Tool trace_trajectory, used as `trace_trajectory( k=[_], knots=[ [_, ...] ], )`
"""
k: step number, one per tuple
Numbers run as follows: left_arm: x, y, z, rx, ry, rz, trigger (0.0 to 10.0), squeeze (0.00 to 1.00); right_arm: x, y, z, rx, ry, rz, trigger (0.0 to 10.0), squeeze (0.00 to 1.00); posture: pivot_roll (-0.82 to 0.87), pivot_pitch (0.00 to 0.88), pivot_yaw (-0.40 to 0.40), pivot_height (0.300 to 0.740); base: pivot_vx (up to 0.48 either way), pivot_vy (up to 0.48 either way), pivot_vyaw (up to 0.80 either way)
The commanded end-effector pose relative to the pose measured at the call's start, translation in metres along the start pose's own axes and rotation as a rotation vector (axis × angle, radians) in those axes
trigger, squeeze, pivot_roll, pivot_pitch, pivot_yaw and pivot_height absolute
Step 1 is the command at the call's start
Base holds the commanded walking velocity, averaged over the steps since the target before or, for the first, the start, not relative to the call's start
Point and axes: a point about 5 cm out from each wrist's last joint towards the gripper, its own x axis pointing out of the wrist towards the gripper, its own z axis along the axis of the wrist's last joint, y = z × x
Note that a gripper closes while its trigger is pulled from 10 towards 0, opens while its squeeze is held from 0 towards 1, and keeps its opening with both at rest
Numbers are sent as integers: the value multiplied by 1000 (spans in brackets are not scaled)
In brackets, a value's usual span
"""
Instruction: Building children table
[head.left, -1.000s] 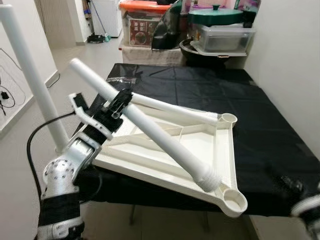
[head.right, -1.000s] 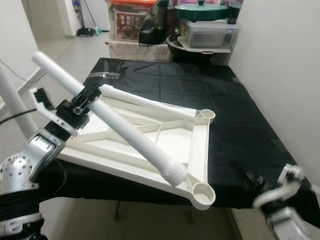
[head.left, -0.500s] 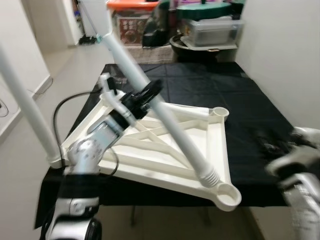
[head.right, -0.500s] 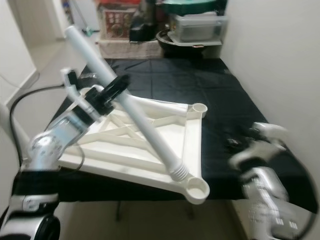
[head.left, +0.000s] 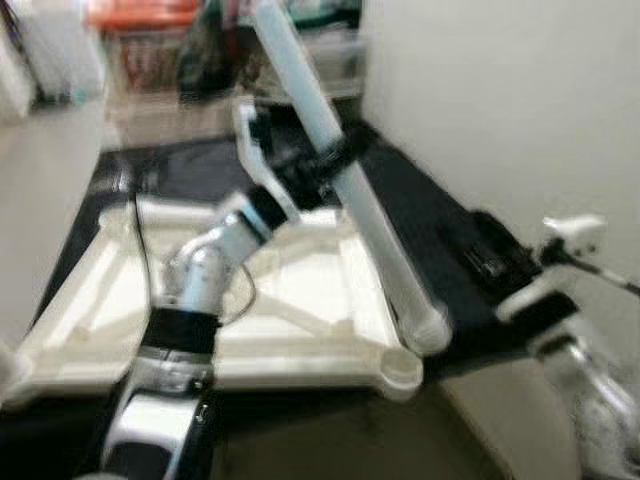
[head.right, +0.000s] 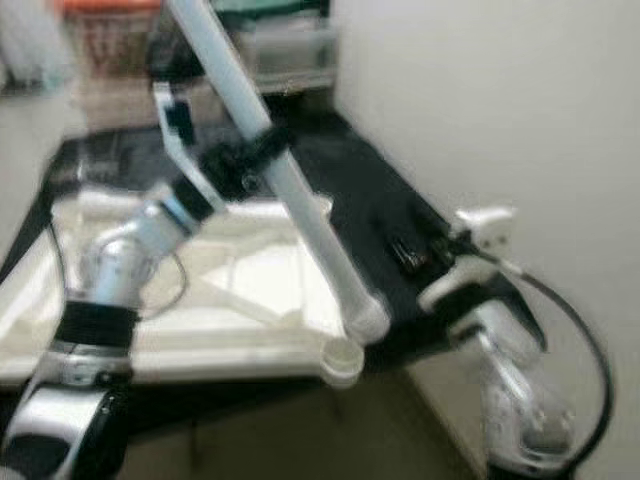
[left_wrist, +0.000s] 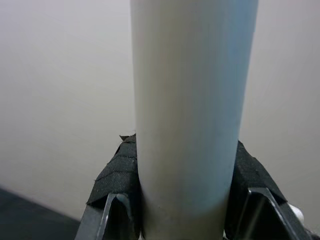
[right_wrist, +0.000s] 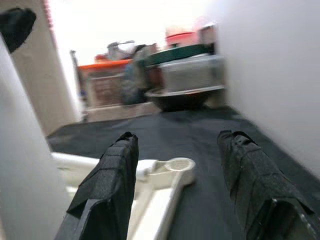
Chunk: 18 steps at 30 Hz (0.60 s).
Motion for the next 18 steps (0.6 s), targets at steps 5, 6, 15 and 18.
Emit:
trace_trajectory(
  k=[5, 6, 15, 18],
  knots=[
    [6, 1, 15, 74, -25, -21, 10000, 0, 6, 4, 8, -18, 20, 80, 10000, 0, 44, 0, -41, 740, 0, 0, -246],
    [7, 2, 16, 89, -20, -27, 10000, 0, 7, 5, 9, -16, 33, 98, 10000, 0, 42, 0, -46, 740, 0, 0, 0],
    [15, 1, 16, 224, 44, -85, 10000, 0, 9, 13, 7, -65, 143, 258, 10000, 0, 46, 0, -52, 740, 0, 0, 0],
    [19, 0, 12, 299, 89, -119, 10000, 0, 14, 13, 10, -21, 184, 301, 10000, 0, 46, 0, -56, 740, 0, 0, 0]
  ],
)
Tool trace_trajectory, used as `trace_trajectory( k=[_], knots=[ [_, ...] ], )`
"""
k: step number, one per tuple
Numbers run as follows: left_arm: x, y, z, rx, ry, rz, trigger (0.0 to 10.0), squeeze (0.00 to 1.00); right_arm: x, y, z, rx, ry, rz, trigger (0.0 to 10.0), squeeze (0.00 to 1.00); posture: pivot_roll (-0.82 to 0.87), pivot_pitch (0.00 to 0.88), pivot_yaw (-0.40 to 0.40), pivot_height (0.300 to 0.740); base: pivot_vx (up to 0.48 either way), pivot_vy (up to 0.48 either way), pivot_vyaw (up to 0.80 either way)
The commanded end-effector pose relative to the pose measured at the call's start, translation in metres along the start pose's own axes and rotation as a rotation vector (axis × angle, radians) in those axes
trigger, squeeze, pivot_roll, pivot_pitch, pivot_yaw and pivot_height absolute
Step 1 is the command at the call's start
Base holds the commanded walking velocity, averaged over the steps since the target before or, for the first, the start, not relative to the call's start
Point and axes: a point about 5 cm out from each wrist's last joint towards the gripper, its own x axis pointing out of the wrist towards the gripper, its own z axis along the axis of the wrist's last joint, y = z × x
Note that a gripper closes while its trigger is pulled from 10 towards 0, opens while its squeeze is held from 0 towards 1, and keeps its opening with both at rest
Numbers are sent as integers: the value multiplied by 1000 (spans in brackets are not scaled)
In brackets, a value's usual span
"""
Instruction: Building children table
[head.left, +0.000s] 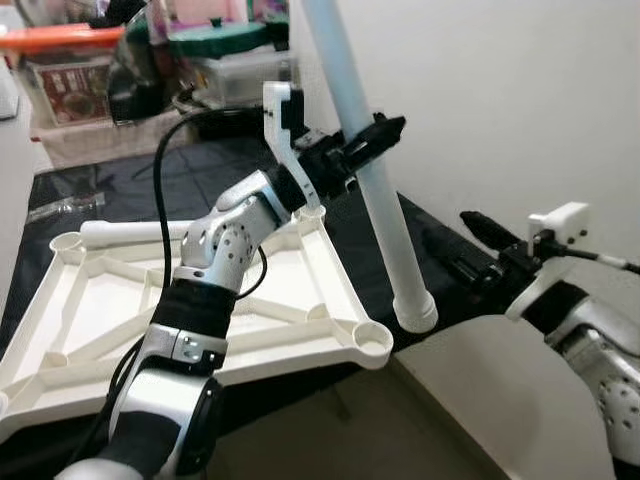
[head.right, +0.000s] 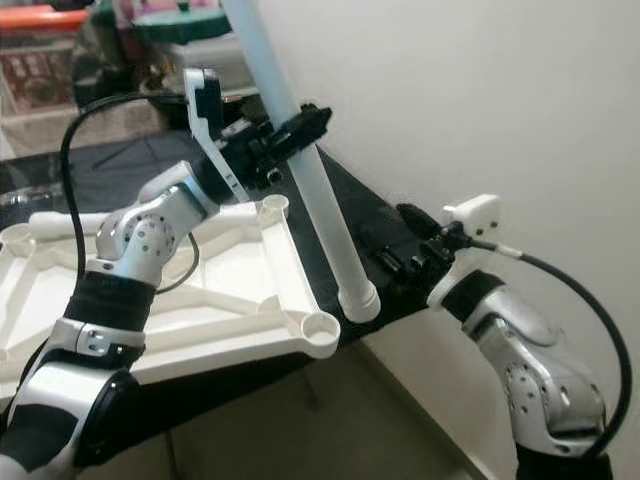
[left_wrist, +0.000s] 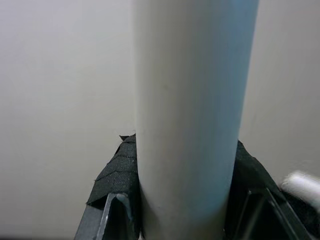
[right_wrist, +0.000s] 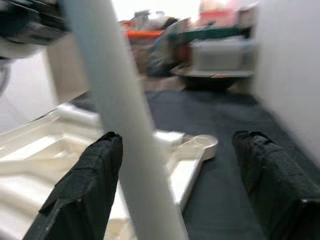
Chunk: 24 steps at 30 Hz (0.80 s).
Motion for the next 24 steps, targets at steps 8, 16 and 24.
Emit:
trace_trajectory(
  k=[8, 16, 24],
  knots=[
    [12, -5, 0, 102, 33, -75, 10000, 0, 11, -3, 3, 60, 54, 68, 10000, 0, 43, 0, -61, 740, 0, 0, 0],
    [21, -7, -4, 111, 28, -104, 10000, 0, 24, -3, 2, 55, 87, 83, 10000, 0, 40, 0, -59, 740, 0, 0, 0],
    [28, -14, -8, 122, 32, -142, 10000, 0, 38, 0, 6, 42, 94, 114, 10000, 0, 34, 0, -56, 740, 0, 0, 0]
  ],
)
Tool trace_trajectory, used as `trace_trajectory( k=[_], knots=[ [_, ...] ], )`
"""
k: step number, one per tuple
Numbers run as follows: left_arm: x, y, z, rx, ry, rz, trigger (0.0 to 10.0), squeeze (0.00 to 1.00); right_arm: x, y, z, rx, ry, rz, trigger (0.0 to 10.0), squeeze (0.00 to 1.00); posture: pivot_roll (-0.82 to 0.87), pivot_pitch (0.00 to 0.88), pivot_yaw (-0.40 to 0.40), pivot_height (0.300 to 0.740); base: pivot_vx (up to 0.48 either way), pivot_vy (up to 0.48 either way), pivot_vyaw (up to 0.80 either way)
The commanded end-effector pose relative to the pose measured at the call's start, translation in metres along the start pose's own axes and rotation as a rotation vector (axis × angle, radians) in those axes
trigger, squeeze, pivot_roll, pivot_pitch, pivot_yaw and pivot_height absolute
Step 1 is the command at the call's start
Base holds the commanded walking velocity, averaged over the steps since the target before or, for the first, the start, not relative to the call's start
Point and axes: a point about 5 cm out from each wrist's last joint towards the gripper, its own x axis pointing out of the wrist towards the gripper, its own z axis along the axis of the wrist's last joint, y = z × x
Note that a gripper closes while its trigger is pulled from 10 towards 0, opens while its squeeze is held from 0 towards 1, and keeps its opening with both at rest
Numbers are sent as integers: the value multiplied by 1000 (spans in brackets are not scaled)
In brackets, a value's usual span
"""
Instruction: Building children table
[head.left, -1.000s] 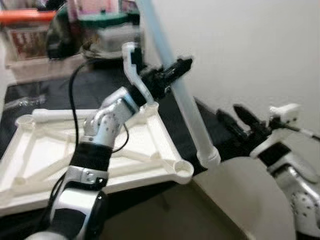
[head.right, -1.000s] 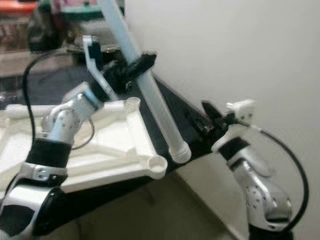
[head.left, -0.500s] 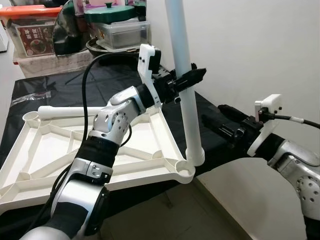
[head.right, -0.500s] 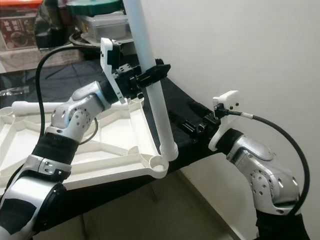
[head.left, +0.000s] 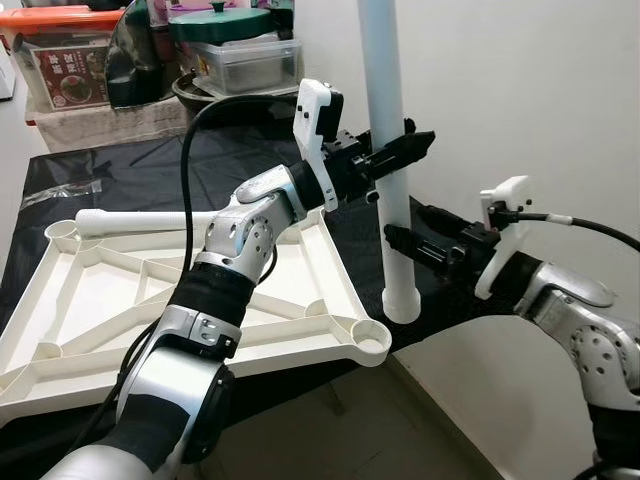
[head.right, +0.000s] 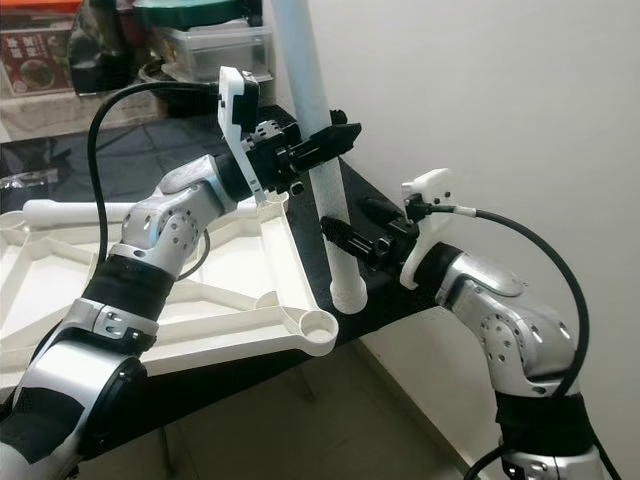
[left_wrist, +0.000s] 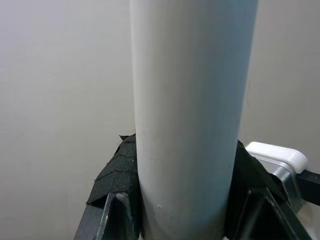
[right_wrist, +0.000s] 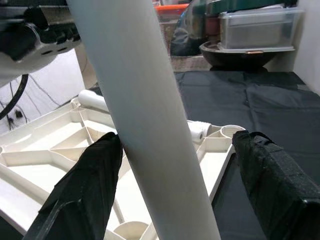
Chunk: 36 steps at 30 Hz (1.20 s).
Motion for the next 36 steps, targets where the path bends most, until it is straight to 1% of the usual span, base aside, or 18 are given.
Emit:
trace_trajectory(
  k=[1, 7, 12, 15, 20, 36],
  knots=[
    [6, -3, 0, 18, 4, -27, 10000, 0, 7, 1, -3, -7, 36, 13, 10000, 0, 34, 0, -56, 740, 0, 0, 0],
    [7, -4, -2, 17, 2, -33, 10000, 0, 12, -1, -6, -23, 64, 2, 10000, 0, 32, 0, -58, 740, 0, 0, 0],
    [11, -5, -4, 18, -1, -41, 10000, 0, 22, 1, -9, -32, 95, 20, 10000, 0, 30, 0, -60, 740, 0, 0, 0],
    [11, -5, -4, 19, -2, -42, 10000, 0, 24, 1, -10, -33, 99, 21, 10000, 0, 30, 0, -60, 740, 0, 0, 0],
    [13, -7, -5, 17, -10, -49, 10000, 0, 30, 3, -13, -34, 113, 35, 10000, 0, 30, 0, -62, 740, 0, 0, 0],
    [16, -10, -6, 10, -21, -58, 10000, 0, 38, 5, -12, -55, 123, 62, 10000, 0, 27, 0, -64, 740, 0, 0, 0]
  ],
)
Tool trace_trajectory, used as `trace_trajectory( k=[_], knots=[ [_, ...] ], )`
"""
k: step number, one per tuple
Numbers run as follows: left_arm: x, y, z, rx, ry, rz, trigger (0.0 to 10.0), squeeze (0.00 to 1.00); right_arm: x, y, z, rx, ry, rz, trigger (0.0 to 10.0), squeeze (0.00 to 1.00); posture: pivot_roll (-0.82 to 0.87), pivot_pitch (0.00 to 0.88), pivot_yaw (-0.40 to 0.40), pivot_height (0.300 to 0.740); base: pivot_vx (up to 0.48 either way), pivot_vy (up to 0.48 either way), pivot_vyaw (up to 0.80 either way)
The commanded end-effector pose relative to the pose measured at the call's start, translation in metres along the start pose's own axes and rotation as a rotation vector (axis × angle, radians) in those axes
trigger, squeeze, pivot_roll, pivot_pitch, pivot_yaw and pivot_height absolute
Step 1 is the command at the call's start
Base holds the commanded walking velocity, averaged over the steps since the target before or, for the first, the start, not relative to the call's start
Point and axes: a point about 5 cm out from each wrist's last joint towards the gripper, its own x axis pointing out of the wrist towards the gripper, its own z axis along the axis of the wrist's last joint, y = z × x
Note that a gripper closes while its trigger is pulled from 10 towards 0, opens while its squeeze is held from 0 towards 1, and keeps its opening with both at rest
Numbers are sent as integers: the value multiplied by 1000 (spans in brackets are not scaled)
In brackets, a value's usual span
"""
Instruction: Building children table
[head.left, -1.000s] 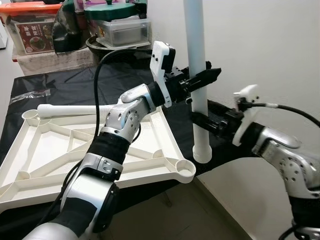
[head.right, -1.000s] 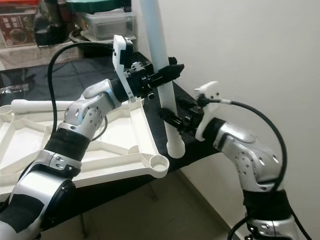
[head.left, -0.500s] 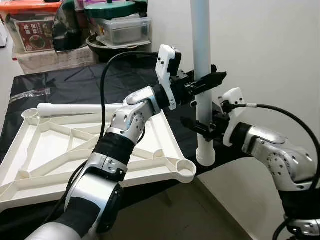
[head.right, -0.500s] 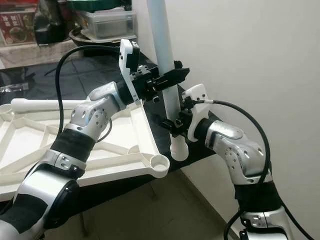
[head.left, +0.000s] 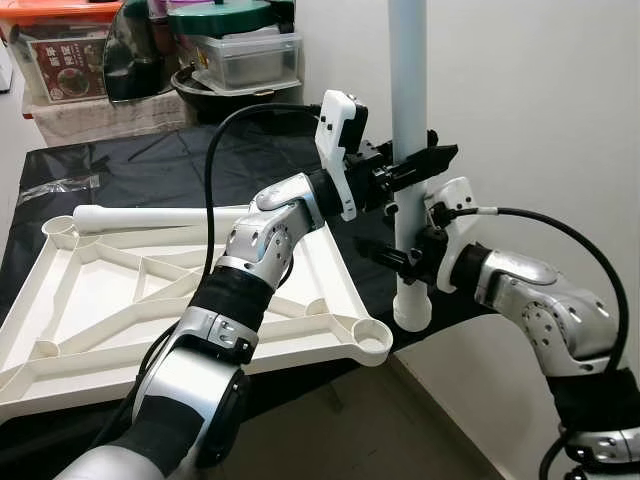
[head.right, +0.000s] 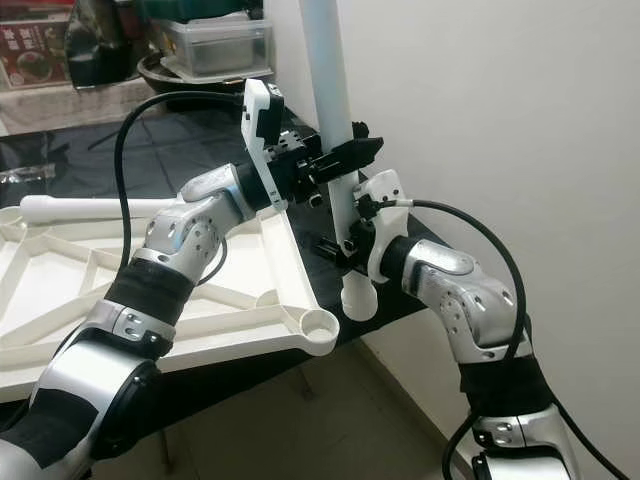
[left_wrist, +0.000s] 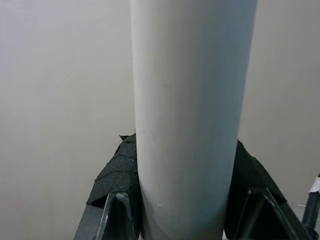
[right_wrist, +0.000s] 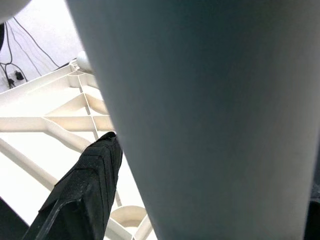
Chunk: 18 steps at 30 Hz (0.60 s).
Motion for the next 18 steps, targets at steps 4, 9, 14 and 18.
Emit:
trace_trajectory(
  k=[4, 9, 14, 18],
  knots=[
    [6, -3, 5, 14, -15, -27, 10000, 0, 6, 0, 5, -18, -16, 11, 10000, 0, 28, 0, -65, 740, 0, 0, 0],
    [7, -4, 4, 12, -14, -29, 10000, 0, 6, 0, 7, -16, -20, 14, 8941, 0, 28, 0, -68, 740, 0, 0, 0],
    [7, -5, 3, 8, -14, -32, 10000, 0, 8, 2, 7, -23, -24, 23, 0, 0, 26, 0, -67, 740, 0, 0, 0],
    [7, -5, 3, 8, -15, -31, 10000, 0, 8, 2, 7, -26, -24, 27, 0, 0, 26, 0, -67, 740, 0, 0, 0]
  ],
)
